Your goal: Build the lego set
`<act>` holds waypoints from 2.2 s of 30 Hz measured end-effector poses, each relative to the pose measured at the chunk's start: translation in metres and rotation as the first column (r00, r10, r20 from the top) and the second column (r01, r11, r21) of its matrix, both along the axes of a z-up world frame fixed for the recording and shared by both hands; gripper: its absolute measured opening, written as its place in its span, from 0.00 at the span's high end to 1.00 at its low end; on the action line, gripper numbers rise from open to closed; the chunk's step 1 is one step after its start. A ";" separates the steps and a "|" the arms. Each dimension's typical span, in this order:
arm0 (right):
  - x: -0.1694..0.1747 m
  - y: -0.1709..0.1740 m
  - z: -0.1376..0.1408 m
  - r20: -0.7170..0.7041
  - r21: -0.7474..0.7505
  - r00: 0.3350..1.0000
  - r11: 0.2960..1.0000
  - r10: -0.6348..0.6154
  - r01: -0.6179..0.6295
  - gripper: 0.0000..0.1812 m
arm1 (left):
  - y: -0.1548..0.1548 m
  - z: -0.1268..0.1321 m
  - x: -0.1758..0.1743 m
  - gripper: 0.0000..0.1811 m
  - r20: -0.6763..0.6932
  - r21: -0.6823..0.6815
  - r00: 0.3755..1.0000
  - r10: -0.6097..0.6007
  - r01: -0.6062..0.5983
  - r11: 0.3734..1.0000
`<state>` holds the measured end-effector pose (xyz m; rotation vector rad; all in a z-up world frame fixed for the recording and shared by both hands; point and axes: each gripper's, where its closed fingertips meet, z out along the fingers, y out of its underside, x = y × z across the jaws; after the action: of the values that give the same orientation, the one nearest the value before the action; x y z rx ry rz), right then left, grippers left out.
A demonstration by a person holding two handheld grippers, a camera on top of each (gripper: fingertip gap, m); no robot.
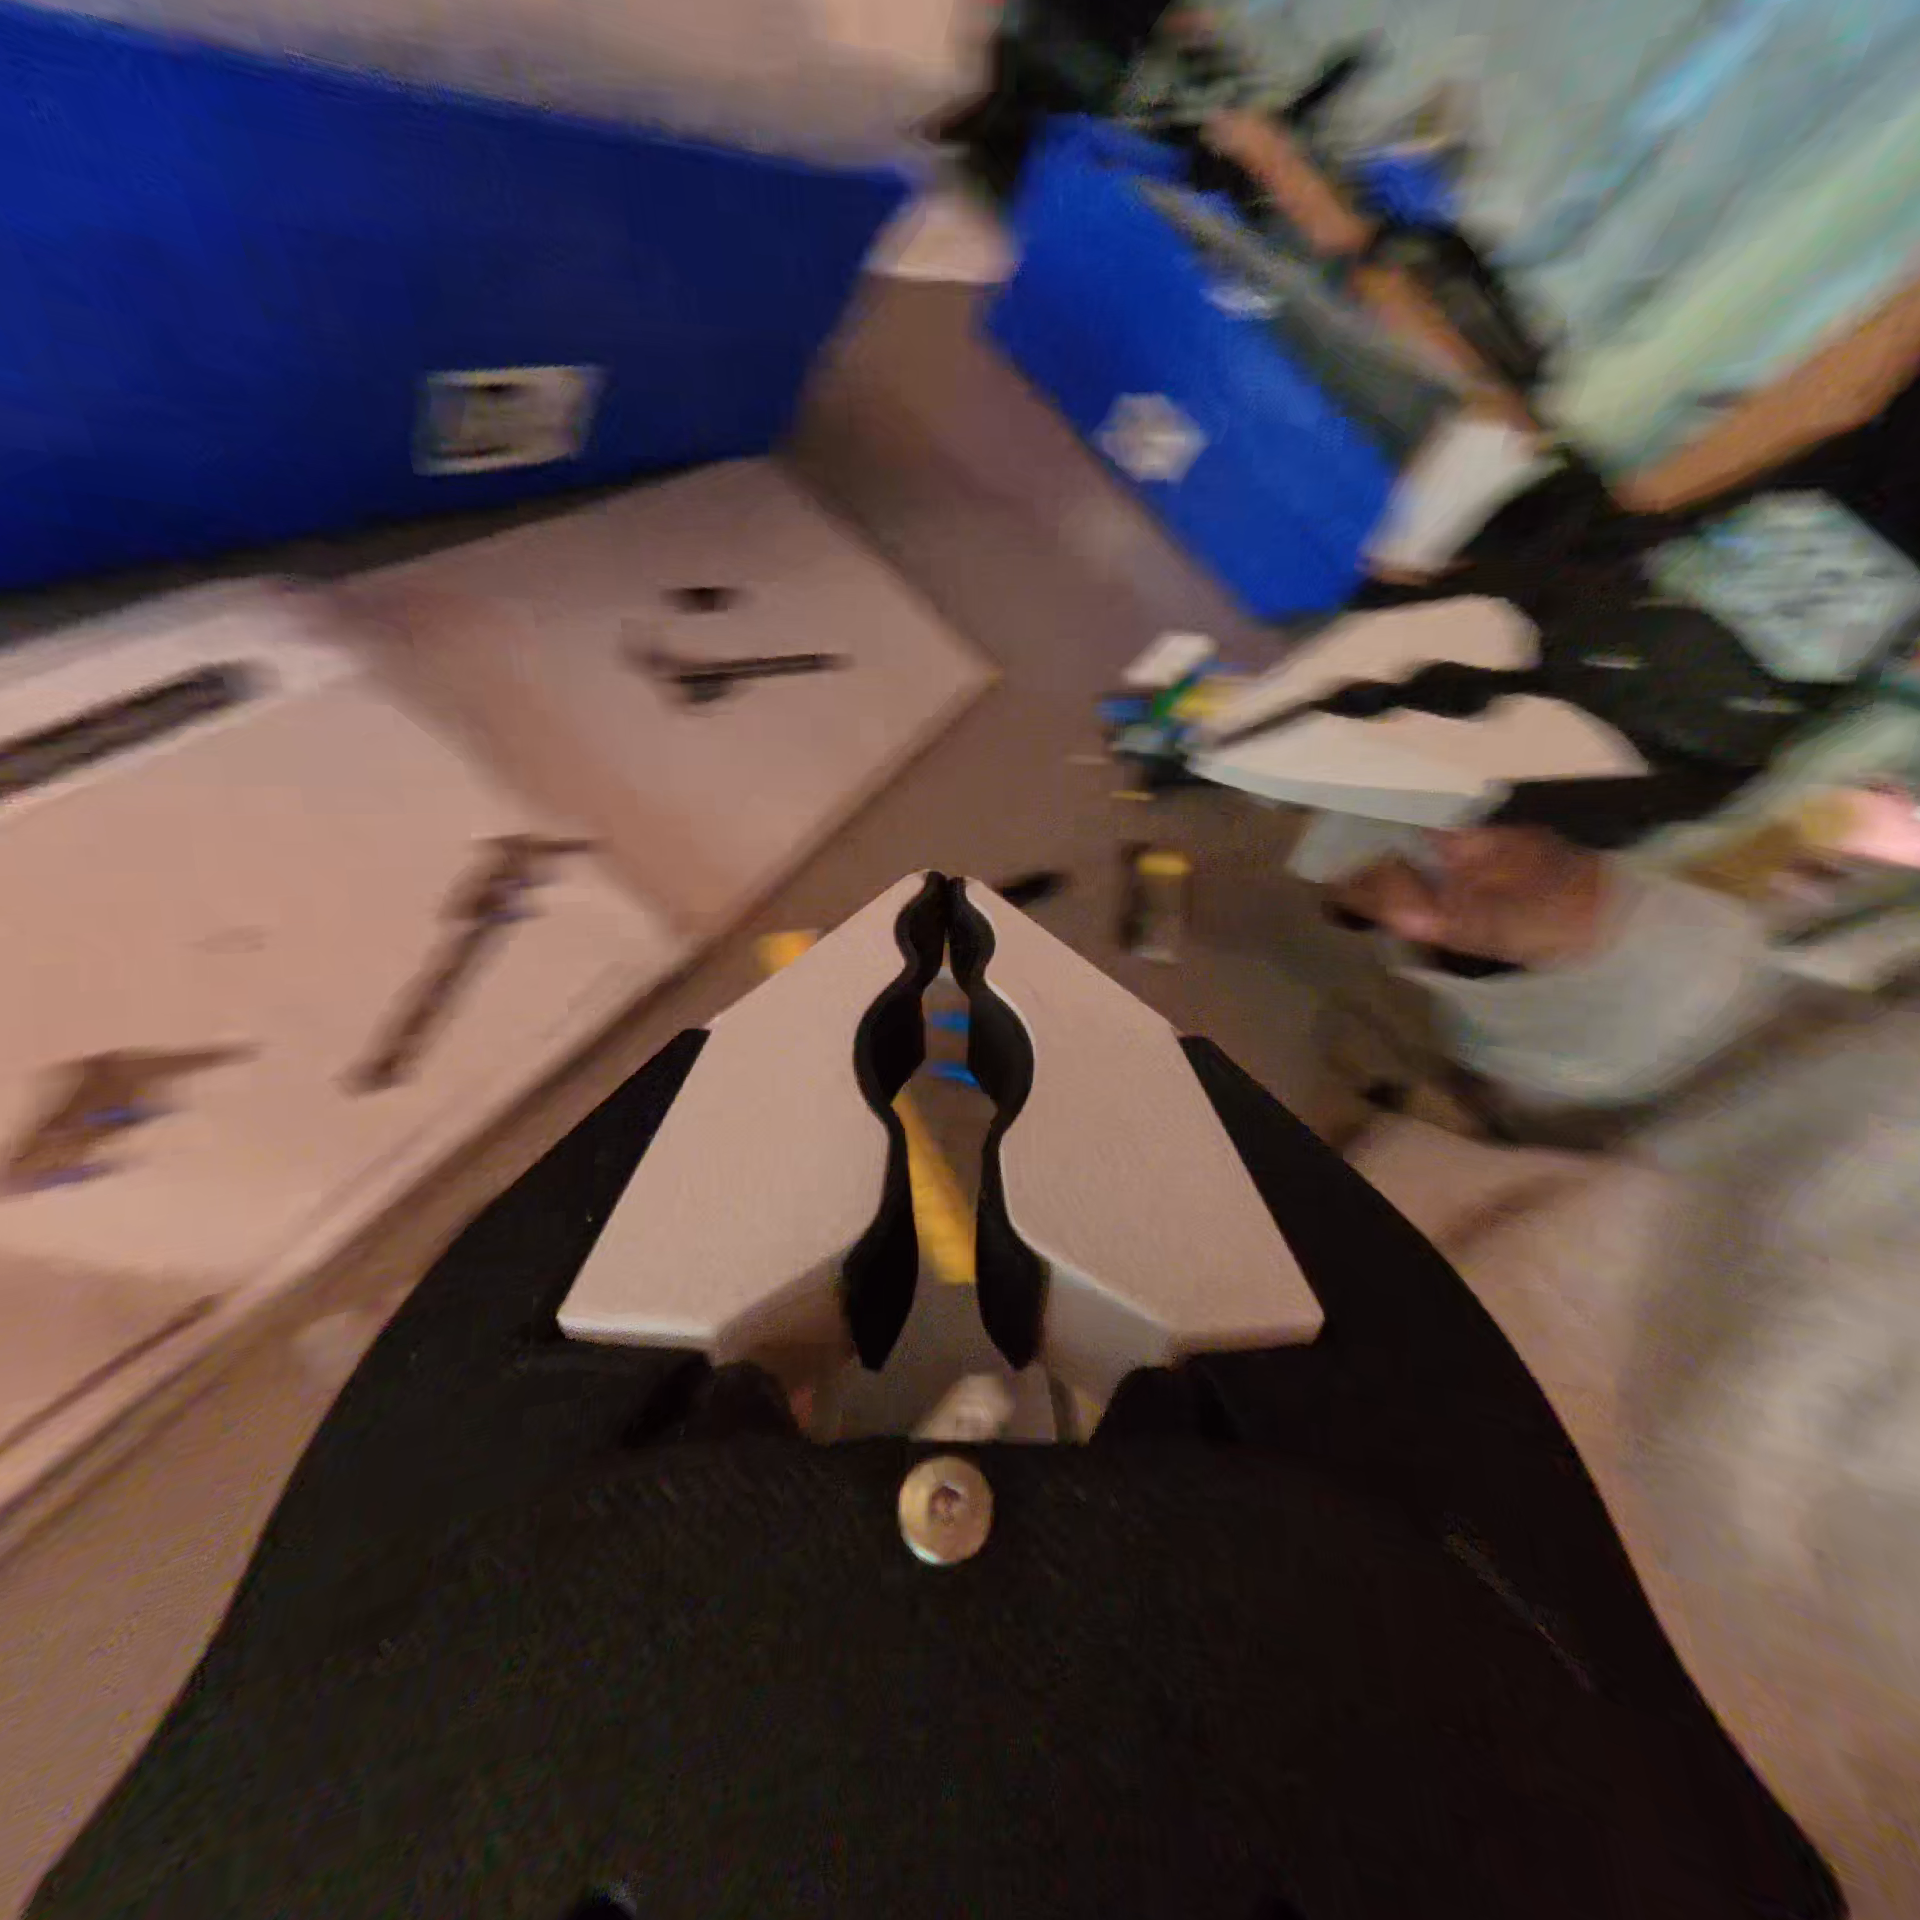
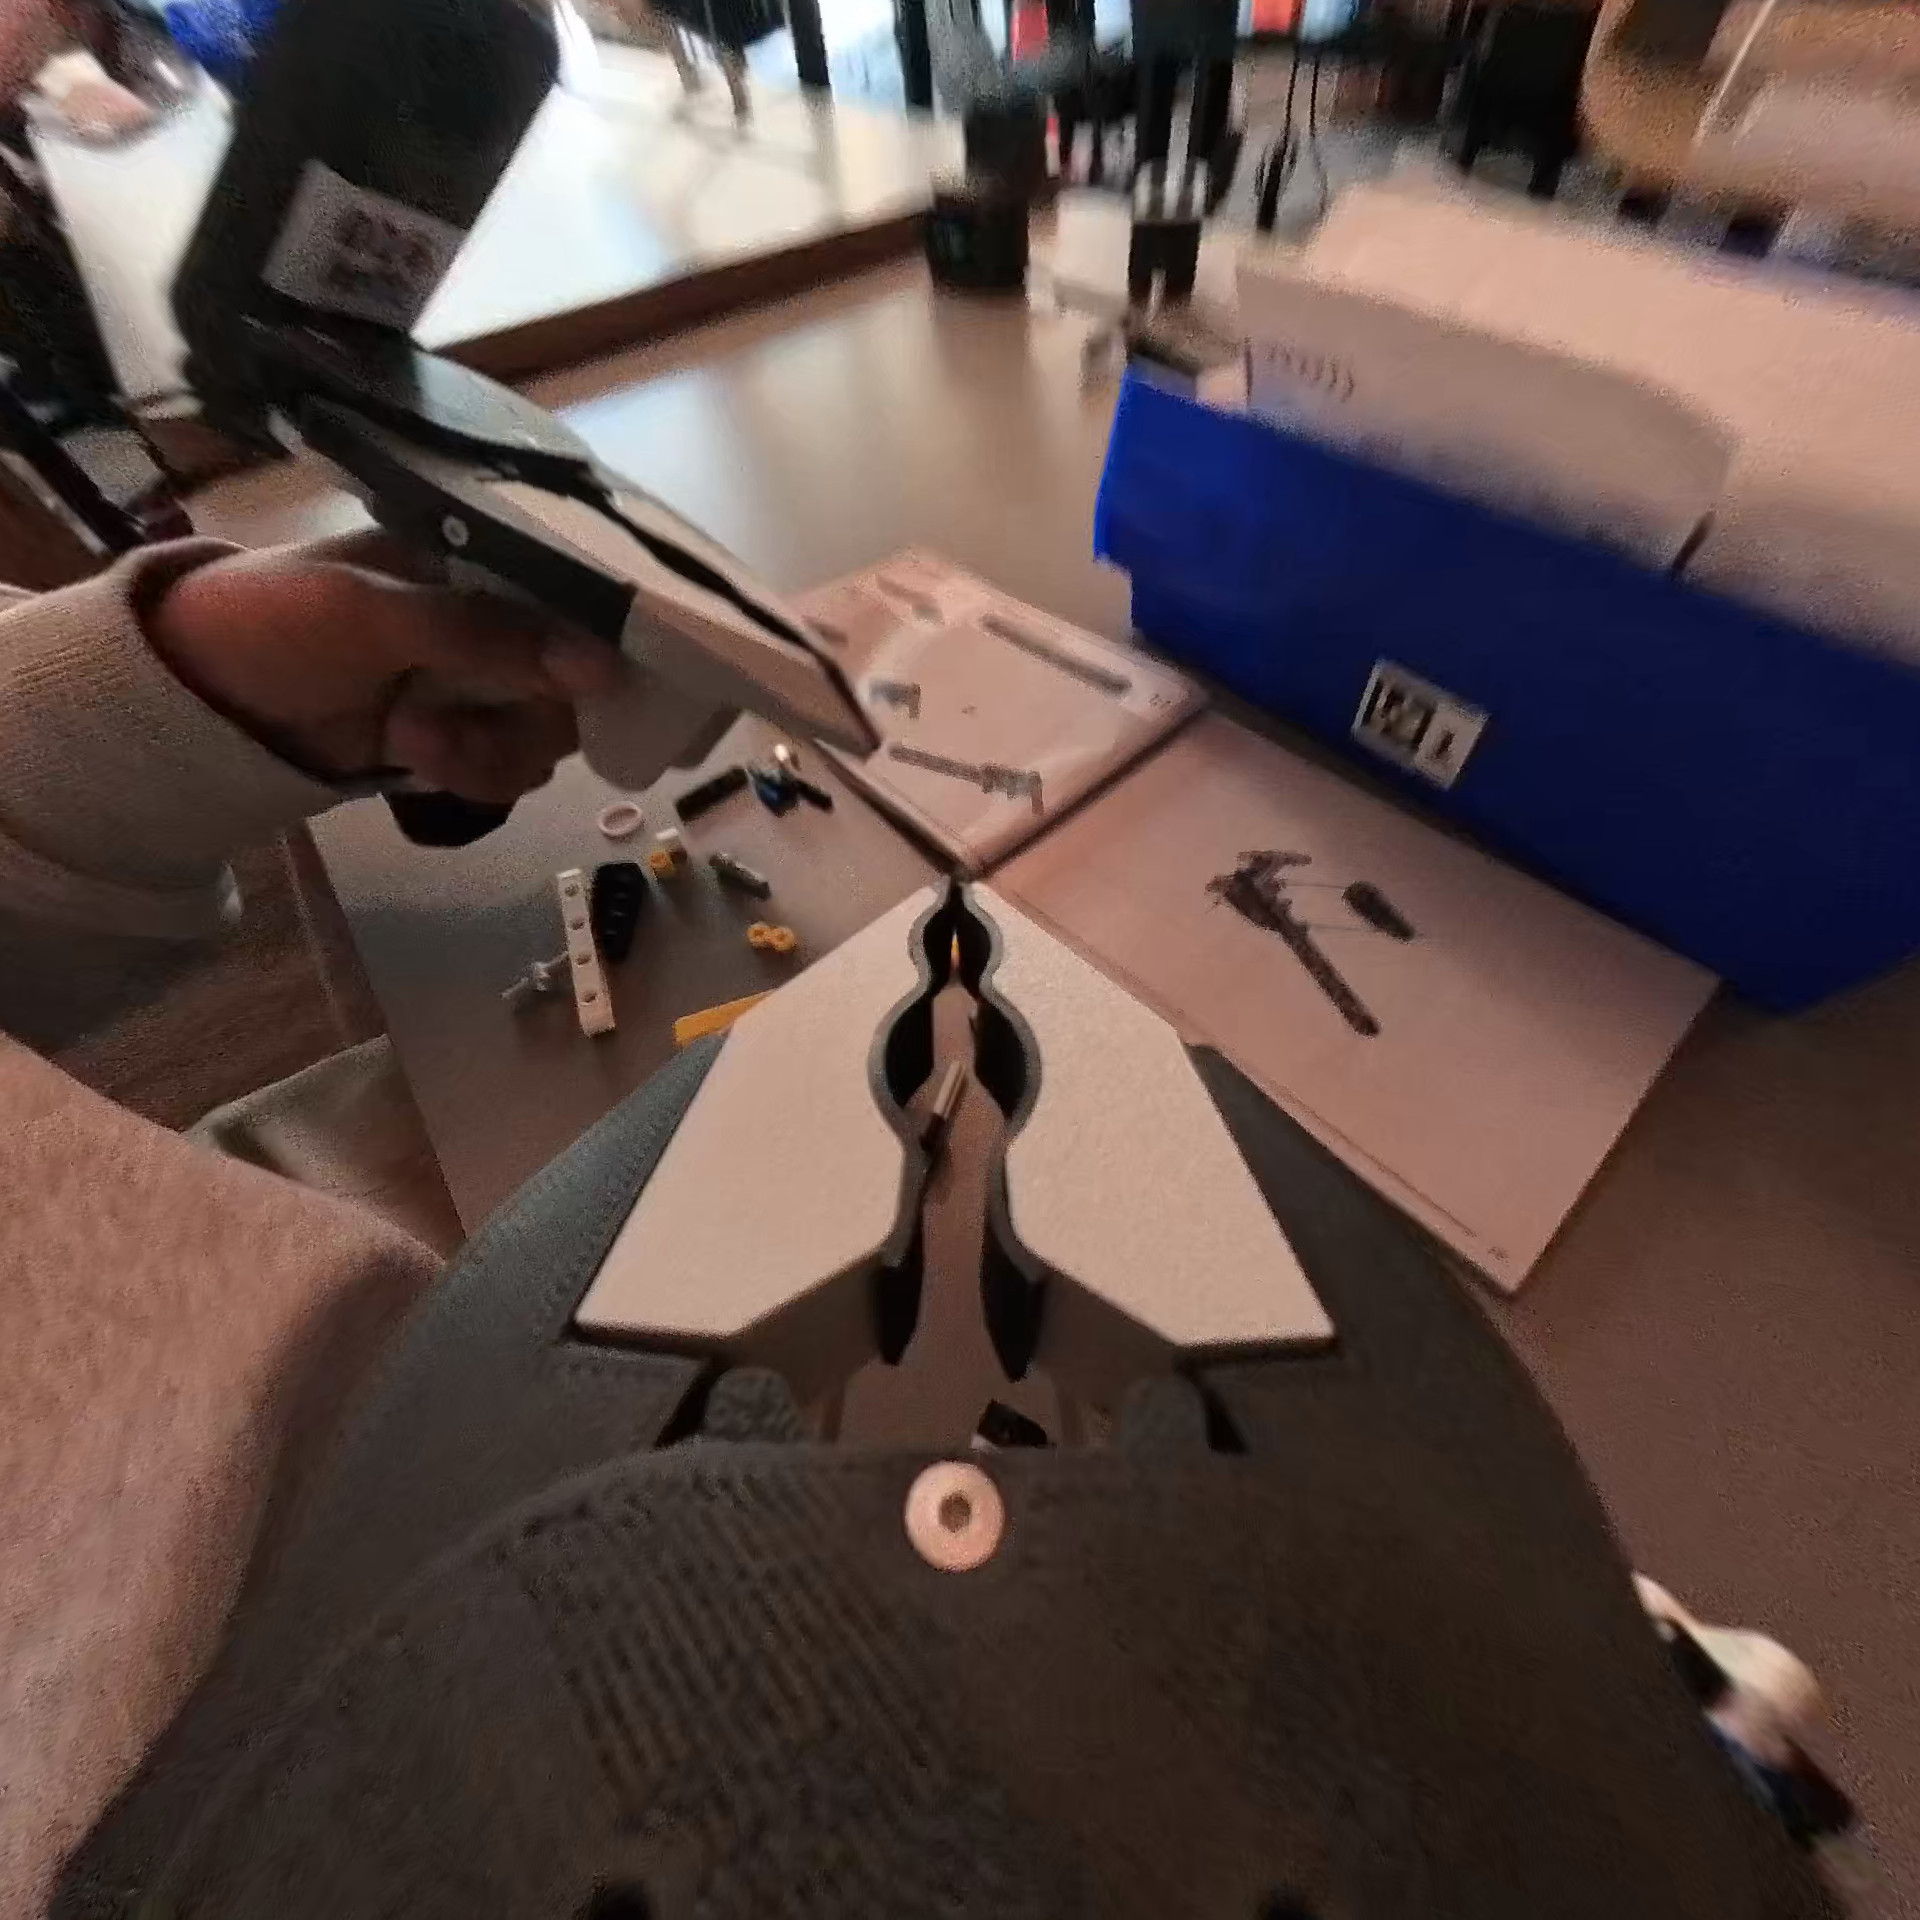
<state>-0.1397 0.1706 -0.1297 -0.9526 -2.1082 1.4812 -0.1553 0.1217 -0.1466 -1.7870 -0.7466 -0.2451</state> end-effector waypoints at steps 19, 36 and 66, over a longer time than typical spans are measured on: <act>0.037 0.006 0.001 -0.149 -0.112 0.989 0.993 0.007 -0.024 1.00 | 0.078 0.009 0.134 1.00 -0.235 0.204 0.935 -0.267 0.316 0.926; 0.029 0.002 -0.028 -0.070 -0.049 0.997 0.999 0.014 -0.018 1.00 | 0.080 -0.004 0.147 1.00 -0.230 0.171 0.905 -0.359 0.400 0.900; 0.028 0.008 -0.025 -0.041 -0.090 0.999 0.996 -0.006 0.003 1.00 | 0.081 -0.005 0.151 1.00 -0.231 0.165 0.896 -0.380 0.421 0.892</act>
<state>-0.1122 0.1789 -0.1548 -0.9495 -2.0238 1.5921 -0.0040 0.2025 -0.1520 -1.7164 -0.1934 -0.4043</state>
